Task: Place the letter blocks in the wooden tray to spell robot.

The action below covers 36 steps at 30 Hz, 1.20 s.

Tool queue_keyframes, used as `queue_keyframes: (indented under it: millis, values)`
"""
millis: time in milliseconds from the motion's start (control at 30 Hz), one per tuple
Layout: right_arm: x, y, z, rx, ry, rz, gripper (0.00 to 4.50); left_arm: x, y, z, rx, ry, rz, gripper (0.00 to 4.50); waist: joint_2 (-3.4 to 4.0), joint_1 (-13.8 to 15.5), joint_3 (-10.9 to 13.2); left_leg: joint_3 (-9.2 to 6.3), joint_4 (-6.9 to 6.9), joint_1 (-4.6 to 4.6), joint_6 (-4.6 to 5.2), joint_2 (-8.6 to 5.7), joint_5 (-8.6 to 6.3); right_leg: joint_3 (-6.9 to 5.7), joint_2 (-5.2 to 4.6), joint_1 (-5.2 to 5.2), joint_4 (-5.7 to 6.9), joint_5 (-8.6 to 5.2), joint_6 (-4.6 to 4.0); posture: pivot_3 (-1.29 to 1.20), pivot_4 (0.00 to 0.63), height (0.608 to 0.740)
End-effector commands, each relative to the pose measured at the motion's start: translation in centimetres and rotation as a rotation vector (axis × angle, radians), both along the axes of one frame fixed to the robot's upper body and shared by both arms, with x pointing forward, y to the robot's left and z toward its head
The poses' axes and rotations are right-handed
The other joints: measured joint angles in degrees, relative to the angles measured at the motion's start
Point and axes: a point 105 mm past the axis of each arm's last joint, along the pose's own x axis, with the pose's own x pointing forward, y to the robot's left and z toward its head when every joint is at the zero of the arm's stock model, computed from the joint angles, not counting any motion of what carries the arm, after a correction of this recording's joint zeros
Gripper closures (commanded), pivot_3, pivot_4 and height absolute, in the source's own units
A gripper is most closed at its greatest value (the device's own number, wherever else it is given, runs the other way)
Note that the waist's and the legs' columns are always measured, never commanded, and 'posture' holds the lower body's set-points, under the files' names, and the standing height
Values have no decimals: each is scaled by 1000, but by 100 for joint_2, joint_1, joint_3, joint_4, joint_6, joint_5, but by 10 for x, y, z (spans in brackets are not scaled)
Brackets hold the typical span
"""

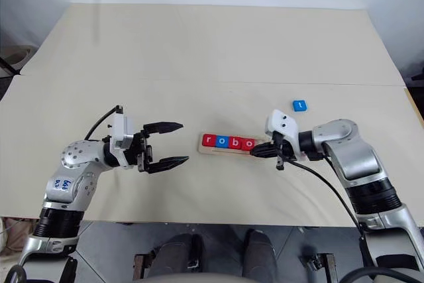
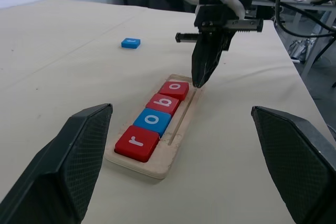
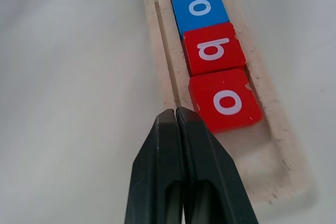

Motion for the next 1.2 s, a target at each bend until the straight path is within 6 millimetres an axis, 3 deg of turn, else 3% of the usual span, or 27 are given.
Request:
queue_keyframes:
  millis: [33,367,500,567,700,900,1033,1200]
  values:
    - [8,5,8,0,-50,0,4469,-1,-1,9,-12,-41,-7,0,0,-2,0,0,0,0,0,0,0,0,0,0,0,0,0,0,150,740]
    - [-6,0,16,38,-7,18,4469,-4,0,8,-12,-37,4,0,0,7,0,-1,-1,-1,0,1,0,-1,0,0,-1,0,0,0,150,740]
    - [-6,-19,24,80,-50,-81,4469,-5,1,8,-13,-35,6,0,0,27,0,-2,0,-1,0,0,0,-2,0,1,-2,0,0,0,150,740]
    - [-3,-41,32,125,-118,-202,4469,-5,2,7,-12,-32,7,0,-1,40,0,-2,0,-1,0,0,0,-1,0,1,-2,0,0,0,150,740]
    - [-12,-74,41,227,-238,-385,3311,-4,4,6,-13,-23,8,0,-1,76,0,-1,-2,0,0,-1,0,-2,0,3,-4,0,0,0,150,740]
    - [-52,-130,8,231,-353,-649,1248,-1,6,3,-14,-2,8,0,-3,149,-1,3,-4,4,0,-1,-1,1,0,6,-4,0,0,0,150,740]
    - [-68,-148,-7,244,-383,-778,39,2,7,2,-9,2,1,0,-2,144,-1,5,-4,9,0,-2,-1,7,0,7,-2,0,0,0,150,740]
    - [-62,-145,-3,291,-436,-827,39,5,6,3,-8,-6,-15,0,1,45,-3,5,-8,16,0,2,-1,10,4,7,4,-1,-1,0,150,740]
